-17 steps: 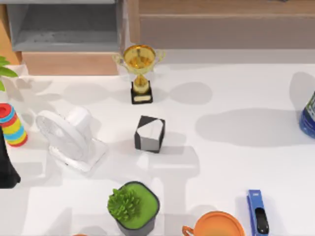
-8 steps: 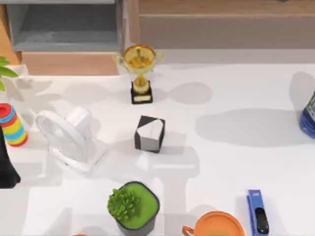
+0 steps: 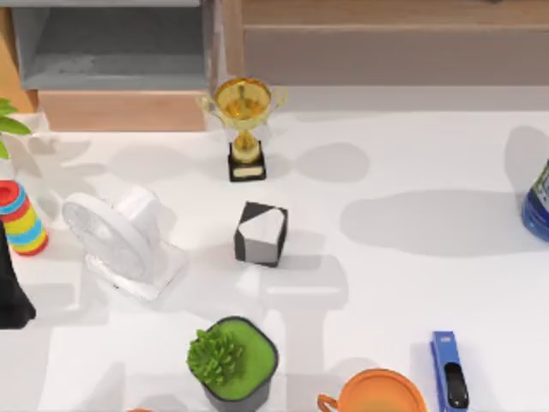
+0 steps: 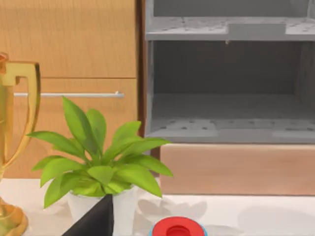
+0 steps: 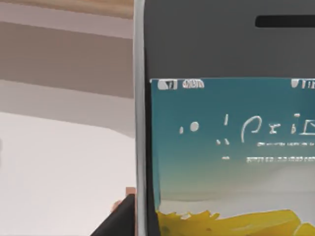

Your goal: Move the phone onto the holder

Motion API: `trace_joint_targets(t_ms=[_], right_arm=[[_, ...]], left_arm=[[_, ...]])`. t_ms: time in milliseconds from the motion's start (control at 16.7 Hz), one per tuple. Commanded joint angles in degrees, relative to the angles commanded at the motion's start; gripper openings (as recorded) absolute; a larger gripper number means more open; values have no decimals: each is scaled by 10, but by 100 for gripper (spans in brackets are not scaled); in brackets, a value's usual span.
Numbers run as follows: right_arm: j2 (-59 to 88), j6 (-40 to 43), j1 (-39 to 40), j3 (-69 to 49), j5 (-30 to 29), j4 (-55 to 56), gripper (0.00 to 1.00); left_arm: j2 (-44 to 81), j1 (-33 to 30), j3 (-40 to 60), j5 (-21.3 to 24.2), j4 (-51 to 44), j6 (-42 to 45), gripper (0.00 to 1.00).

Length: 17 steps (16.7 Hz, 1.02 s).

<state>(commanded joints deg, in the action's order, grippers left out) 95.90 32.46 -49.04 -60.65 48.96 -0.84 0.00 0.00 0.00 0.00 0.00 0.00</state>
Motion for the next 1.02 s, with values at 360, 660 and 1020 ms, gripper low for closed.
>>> trace_joint_targets(t_ms=[360, 660, 1020], right_arm=[[19, -21, 30, 25, -4, 29, 0], [19, -21, 30, 25, -4, 29, 23], [19, -21, 30, 25, -4, 29, 68]], left_arm=[[0, 0, 0, 0, 0, 0, 100], [0, 0, 0, 0, 0, 0, 100], [0, 0, 0, 0, 0, 0, 100]])
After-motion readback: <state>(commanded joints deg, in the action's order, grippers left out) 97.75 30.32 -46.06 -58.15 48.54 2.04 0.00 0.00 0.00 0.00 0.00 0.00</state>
